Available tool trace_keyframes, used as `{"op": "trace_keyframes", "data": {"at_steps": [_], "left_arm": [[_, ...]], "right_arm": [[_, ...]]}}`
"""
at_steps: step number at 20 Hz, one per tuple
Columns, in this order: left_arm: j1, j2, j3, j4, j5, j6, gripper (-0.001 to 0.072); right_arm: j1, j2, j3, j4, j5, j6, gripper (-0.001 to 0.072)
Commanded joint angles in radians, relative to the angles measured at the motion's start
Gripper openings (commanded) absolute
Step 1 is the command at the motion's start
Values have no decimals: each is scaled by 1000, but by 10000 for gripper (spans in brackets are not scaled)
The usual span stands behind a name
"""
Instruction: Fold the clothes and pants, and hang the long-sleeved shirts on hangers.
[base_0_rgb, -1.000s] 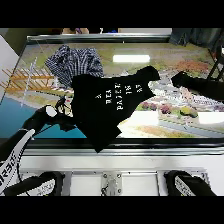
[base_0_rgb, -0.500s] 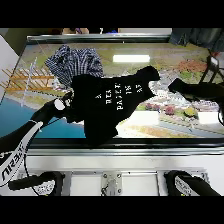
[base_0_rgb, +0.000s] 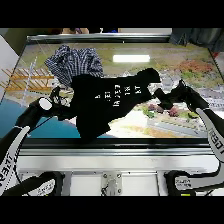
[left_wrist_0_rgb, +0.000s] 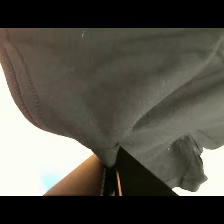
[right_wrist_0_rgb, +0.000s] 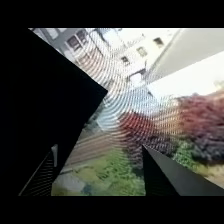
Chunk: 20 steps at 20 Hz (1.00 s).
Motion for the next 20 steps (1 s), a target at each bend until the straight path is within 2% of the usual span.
{"op": "trace_keyframes", "data": {"at_steps": [1, 7, 8, 9, 11, 12, 16, 20], "left_arm": [[7, 13, -27, -3, 0, 3, 13], [7, 13, -27, -1, -2, 3, 13], [7, 13, -27, -1, -2, 3, 13], [7, 13, -27, 0, -2, 3, 13], [7, 13, -27, 0, -1, 3, 13], [8, 13, -27, 1, -1, 4, 13], [69, 47, 86, 1, -108, 35, 13], [177, 248, 338, -1, -229, 66, 13]], "right_arm": [[35, -70, 1, 63, 127, 7, 501], [97, -87, 1, 63, 211, 3, 500], [102, -96, 1, 63, 209, 3, 462], [106, -103, 1, 63, 209, 3, 370], [116, -106, 1, 62, 209, -8, 50], [116, -101, 2, 60, 209, -36, 17], [68, 29, 24, -29, 141, -85, 15], [-75, 302, 154, -122, -70, -199, 15]]}}
